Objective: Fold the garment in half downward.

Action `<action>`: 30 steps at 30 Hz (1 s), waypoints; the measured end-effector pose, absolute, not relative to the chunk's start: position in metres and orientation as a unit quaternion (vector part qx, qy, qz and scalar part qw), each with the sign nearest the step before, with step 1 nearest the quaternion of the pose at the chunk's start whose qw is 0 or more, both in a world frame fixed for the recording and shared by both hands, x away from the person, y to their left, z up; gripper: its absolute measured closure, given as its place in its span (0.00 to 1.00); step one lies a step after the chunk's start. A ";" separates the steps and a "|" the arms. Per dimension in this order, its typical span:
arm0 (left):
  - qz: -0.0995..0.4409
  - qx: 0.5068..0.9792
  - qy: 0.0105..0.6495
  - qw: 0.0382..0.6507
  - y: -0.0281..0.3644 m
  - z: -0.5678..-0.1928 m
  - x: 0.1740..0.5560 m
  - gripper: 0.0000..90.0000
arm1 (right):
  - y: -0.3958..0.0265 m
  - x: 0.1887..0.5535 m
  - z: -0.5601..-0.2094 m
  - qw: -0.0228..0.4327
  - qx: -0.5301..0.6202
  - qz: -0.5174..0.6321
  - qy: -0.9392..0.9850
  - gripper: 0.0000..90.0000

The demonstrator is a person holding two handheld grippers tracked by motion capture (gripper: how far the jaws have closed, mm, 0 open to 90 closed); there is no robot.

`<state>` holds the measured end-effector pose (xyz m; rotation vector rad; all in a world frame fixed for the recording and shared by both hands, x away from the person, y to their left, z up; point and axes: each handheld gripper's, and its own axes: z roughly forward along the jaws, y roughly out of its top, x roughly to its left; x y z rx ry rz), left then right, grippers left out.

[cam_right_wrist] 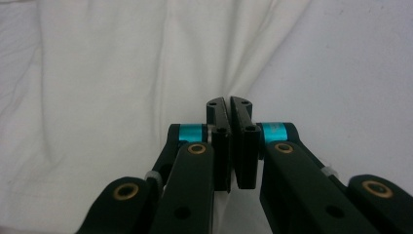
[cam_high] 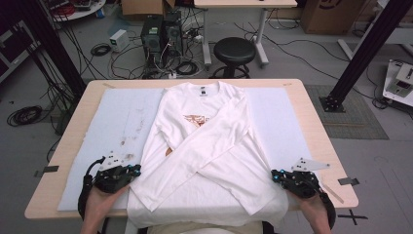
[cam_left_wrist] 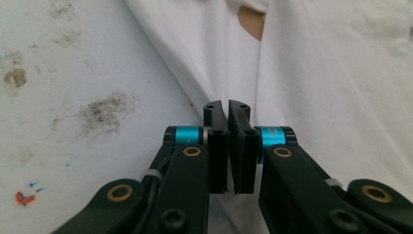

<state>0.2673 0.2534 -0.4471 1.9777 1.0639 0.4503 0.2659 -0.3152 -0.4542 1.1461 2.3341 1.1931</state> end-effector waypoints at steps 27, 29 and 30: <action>0.143 0.802 0.386 0.434 0.261 -0.445 0.225 0.96 | -0.332 0.222 -0.455 0.099 0.360 0.422 0.826 0.98; 0.146 0.795 0.388 0.443 0.261 -0.444 0.227 0.96 | -0.332 0.223 -0.455 0.102 0.361 0.425 0.824 0.98; 0.147 0.790 0.391 0.449 0.262 -0.444 0.227 0.92 | -0.331 0.224 -0.454 0.109 0.362 0.429 0.820 0.95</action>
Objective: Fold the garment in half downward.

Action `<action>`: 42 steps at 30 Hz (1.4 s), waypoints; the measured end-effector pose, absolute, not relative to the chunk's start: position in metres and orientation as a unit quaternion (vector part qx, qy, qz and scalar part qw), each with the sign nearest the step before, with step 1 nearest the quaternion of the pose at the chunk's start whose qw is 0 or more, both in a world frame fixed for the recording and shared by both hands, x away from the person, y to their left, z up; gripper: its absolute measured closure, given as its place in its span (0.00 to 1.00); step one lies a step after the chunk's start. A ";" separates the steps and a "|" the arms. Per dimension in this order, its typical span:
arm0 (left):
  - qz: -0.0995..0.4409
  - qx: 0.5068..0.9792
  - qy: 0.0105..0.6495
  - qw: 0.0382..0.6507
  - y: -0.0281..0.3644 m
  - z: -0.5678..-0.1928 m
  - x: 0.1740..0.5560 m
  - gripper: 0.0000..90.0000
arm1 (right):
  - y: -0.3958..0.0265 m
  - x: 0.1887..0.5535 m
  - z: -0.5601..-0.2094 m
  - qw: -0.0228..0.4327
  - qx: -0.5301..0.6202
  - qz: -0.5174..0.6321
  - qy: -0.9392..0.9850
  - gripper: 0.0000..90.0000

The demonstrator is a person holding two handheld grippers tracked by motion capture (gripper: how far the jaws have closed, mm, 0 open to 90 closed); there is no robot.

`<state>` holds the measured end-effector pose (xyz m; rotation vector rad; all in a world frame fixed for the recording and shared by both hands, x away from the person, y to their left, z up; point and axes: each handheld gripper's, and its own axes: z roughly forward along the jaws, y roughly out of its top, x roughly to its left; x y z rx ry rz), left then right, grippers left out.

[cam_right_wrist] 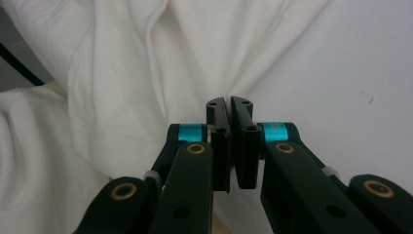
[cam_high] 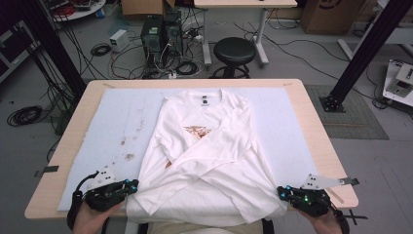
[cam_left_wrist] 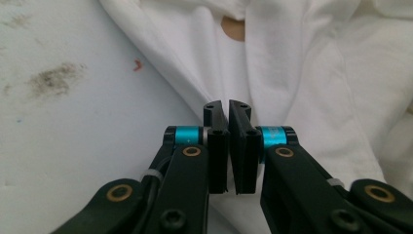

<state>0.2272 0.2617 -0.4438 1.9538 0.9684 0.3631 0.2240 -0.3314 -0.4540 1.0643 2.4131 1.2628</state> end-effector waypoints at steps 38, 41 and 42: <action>0.105 0.830 0.337 0.433 0.253 -0.448 0.213 0.97 | -0.327 0.222 -0.460 0.072 0.340 0.442 0.827 0.98; 0.098 0.834 0.332 0.430 0.253 -0.446 0.209 0.97 | -0.327 0.217 -0.459 0.065 0.332 0.438 0.833 0.98; 0.099 0.834 0.331 0.430 0.254 -0.445 0.209 0.97 | -0.328 0.217 -0.458 0.064 0.330 0.437 0.835 0.98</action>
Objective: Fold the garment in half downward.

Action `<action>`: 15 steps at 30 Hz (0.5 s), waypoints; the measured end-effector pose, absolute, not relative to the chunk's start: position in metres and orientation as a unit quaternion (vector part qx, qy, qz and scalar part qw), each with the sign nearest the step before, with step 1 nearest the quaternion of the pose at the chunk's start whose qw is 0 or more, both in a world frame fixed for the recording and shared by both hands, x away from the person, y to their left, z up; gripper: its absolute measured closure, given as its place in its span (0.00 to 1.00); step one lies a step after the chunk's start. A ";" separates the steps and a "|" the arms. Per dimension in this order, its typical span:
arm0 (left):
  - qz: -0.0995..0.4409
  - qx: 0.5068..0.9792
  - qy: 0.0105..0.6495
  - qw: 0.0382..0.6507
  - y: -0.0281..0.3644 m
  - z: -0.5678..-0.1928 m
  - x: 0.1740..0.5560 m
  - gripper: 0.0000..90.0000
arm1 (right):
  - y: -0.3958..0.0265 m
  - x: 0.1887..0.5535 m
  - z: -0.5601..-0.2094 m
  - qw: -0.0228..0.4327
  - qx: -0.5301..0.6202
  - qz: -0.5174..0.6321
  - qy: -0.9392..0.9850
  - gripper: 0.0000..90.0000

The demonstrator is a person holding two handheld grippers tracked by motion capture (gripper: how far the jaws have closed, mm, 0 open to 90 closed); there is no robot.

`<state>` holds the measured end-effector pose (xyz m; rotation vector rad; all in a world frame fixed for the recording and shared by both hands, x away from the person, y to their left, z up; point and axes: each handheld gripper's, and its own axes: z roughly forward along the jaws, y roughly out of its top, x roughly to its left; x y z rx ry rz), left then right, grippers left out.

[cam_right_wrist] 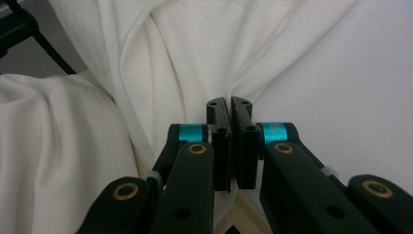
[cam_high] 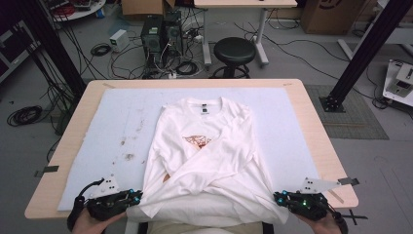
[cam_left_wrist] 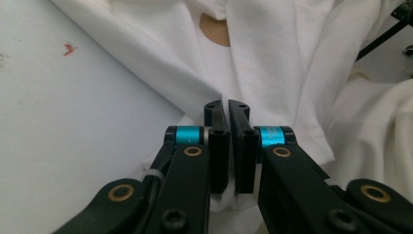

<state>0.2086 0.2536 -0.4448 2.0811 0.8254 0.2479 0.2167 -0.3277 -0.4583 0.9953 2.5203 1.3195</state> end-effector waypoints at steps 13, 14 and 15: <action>0.136 0.799 0.396 0.432 0.248 -0.439 0.240 0.60 | -0.310 0.239 -0.453 0.125 0.366 0.436 0.812 0.62; 0.141 0.797 0.402 0.427 0.246 -0.441 0.243 0.59 | -0.308 0.241 -0.454 0.126 0.370 0.433 0.812 0.61; 0.146 0.799 0.406 0.420 0.245 -0.442 0.245 0.59 | -0.306 0.244 -0.456 0.126 0.370 0.432 0.813 0.61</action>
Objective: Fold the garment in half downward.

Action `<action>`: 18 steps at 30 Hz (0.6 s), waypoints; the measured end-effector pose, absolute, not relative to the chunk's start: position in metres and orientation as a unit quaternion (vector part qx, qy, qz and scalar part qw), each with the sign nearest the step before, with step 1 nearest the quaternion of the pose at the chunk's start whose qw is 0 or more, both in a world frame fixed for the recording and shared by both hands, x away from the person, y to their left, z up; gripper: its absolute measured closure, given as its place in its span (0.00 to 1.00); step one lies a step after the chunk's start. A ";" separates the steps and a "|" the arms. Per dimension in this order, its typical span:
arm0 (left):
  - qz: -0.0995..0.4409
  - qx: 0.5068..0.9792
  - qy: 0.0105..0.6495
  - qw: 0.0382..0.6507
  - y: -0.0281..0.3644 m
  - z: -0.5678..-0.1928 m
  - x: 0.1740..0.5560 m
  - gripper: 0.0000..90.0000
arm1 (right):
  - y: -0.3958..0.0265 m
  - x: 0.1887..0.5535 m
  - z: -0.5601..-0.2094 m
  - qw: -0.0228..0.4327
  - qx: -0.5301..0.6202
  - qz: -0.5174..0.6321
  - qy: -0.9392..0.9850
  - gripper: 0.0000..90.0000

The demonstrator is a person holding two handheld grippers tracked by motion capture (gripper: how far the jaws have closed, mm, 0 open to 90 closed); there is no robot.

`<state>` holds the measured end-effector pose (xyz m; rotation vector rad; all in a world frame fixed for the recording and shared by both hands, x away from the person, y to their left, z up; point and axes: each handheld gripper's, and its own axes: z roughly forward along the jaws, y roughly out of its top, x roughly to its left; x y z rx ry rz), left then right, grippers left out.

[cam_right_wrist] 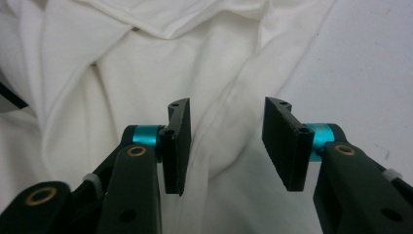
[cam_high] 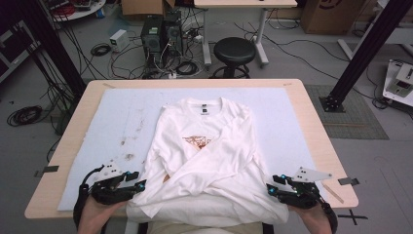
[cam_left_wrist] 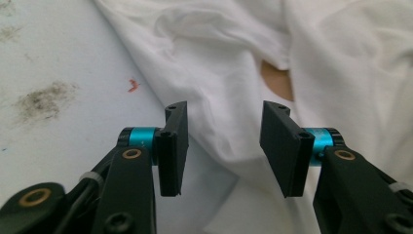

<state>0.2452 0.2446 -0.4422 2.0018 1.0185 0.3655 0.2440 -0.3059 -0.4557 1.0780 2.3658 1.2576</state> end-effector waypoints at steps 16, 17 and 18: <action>0.154 0.808 0.387 0.417 0.243 -0.454 0.243 0.97 | -0.309 0.241 -0.461 0.126 0.370 0.437 0.810 0.97; 0.152 0.809 0.385 0.418 0.244 -0.453 0.242 0.97 | -0.311 0.240 -0.461 0.124 0.370 0.437 0.810 0.97; 0.150 0.810 0.384 0.417 0.246 -0.453 0.240 0.97 | -0.313 0.239 -0.461 0.121 0.369 0.437 0.811 0.97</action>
